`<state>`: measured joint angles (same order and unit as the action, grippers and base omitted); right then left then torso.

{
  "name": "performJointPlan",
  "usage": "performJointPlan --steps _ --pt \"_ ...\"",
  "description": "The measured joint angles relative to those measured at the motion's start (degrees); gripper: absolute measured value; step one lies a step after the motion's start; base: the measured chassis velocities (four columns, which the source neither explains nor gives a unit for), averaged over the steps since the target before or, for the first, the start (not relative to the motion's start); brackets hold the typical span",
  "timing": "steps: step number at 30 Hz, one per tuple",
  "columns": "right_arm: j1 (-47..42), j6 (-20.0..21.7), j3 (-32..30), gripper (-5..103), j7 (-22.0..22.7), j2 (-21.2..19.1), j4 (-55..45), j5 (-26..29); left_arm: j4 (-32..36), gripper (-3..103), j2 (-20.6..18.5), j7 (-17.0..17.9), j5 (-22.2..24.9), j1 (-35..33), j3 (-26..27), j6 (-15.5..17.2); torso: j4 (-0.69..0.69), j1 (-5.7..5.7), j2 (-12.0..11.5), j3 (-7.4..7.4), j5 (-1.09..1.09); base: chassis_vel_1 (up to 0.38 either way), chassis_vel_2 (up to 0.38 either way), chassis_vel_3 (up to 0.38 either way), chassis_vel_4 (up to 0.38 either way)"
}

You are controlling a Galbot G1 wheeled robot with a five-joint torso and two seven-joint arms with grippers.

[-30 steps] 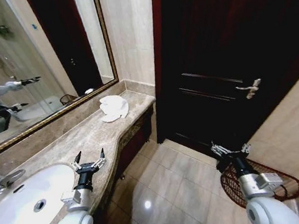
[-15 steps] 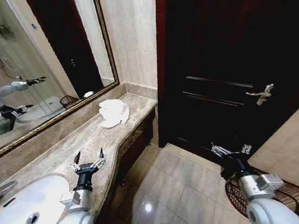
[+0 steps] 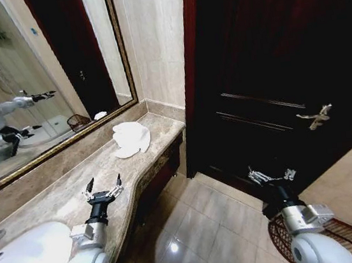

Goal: Discard the used towel into the hamper.

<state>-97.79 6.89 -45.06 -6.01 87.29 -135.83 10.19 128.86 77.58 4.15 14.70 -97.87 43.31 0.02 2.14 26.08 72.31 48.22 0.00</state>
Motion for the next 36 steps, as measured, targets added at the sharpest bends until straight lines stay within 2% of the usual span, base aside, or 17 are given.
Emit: performJointPlan --steps 2,3,6,7,9,10,13,14,18,22,24,26,27,31,32,34,36 --pt "-0.08 1.78 0.13 100 0.55 0.2 -0.64 -0.05 -0.89 100 -2.35 0.43 1.62 1.63 -0.07 2.82 0.0 0.02 0.0 0.0 0.0 -0.033 0.031 0.032 -0.034" --pt "-0.08 1.78 0.13 100 0.55 0.2 -0.64 -0.05 -0.89 100 -2.35 0.43 1.62 1.63 -0.07 2.82 0.0 0.02 0.0 0.0 0.0 0.0 0.0 0.0 0.0" --pt "-0.23 1.98 -0.09 100 1.27 0.43 -0.74 -0.66 -1.94 100 -6.06 1.81 6.4 5.38 -0.99 8.18 -0.01 -0.02 0.0 0.0 0.0 0.0 0.0 0.0 0.0" --pt "-0.23 1.98 -0.09 100 1.27 0.43 -0.74 -0.66 -1.94 100 -6.06 1.81 6.4 5.38 -0.99 8.18 -0.01 -0.02 0.0 0.0 0.0 0.0 0.0 0.0 0.0" --pt "-0.87 2.1 -0.25 100 1.82 -0.07 -0.86 -0.94 -3.42 100 -9.93 3.47 10.24 9.99 -1.97 12.77 -0.03 -0.02 0.0 -0.01 -0.01 0.0 0.0 0.0 0.0" --pt "-0.87 2.1 -0.25 100 1.82 -0.07 -0.86 -0.94 -3.42 100 -9.93 3.47 10.24 9.99 -1.97 12.77 -0.03 -0.02 0.0 -0.01 -0.01 0.0 0.0 0.0 0.0" --pt "-0.16 3.01 0.0 100 2.13 -1.87 -0.48 -1.04 -4.88 100 -15.42 6.62 15.97 15.68 -2.19 18.19 0.02 -0.02 0.0 0.0 -0.02 0.0 0.0 0.0 0.0" --pt "-0.16 3.01 0.0 100 2.13 -1.87 -0.48 -1.04 -4.88 100 -15.42 6.62 15.97 15.68 -2.19 18.19 0.02 -0.02 0.0 0.0 -0.02 0.0 0.0 0.0 0.0" --pt "-0.09 3.4 0.3 100 2.5 -1.81 0.07 -1.22 -9.11 100 -22.91 7.16 21.82 23.44 -3.19 22.04 -0.02 0.0 0.0 0.01 -0.02 0.0 0.0 0.0 0.0" --pt "0.31 3.47 1.1 100 2.48 -1.87 0.68 -1.8 -12.66 100 -26.94 6.77 25.39 27.89 -3.98 23.44 0.0 0.0 0.0 0.0 0.0 0.0 0.0 0.0 0.0" --pt "0.04 3.36 1.25 100 2.36 -1.49 0.8 -2.49 -16.92 100 -29.74 6.14 27.45 33.74 -7.21 24.36 0.04 0.0 0.0 0.0 -0.02 0.0 0.0 0.0 0.0" --pt "-0.4 3.21 1.03 100 2.4 -0.62 0.73 -3.04 -22.0 100 -31.32 5.82 28.71 41.1 -12.9 24.97 -0.02 0.0 0.0 0.0 -0.01 0.0 0.0 0.0 0.0" --pt "-0.4 3.21 1.03 100 2.4 -0.62 0.73 -3.04 -22.0 100 -31.32 5.82 28.71 41.1 -12.9 24.97 -0.02 0.0 0.0 0.0 -0.01 0.0 0.0 0.0 0.0" --pt "-0.56 2.9 0.48 100 2.93 0.45 0.64 -3.87 -31.09 100 -31.82 4.27 32.16 53.22 -23.19 27.24 0.0 0.0 0.0 0.01 0.0 0.0 0.0 0.0 0.0" --pt "-0.56 2.9 0.48 100 2.93 0.45 0.64 -3.87 -31.09 100 -31.82 4.27 32.16 53.22 -23.19 27.24 0.0 0.0 0.0 0.01 0.0 0.0 0.0 0.0 0.0" --pt "-0.59 2.87 0.31 100 3.18 0.66 0.59 -4.1 -35.5 100 -31.01 5.32 33.9 59.38 -28.74 28.4 0.01 0.0 0.0 0.01 0.02 0.0 0.0 0.0 0.0" --pt "-0.53 2.67 0.14 100 3.43 0.89 0.63 -4.32 -40.18 100 -28.69 10.28 36.18 66.49 -35.4 30.79 0.0 0.01 0.0 0.01 -0.01 0.0 0.0 0.0 0.0"
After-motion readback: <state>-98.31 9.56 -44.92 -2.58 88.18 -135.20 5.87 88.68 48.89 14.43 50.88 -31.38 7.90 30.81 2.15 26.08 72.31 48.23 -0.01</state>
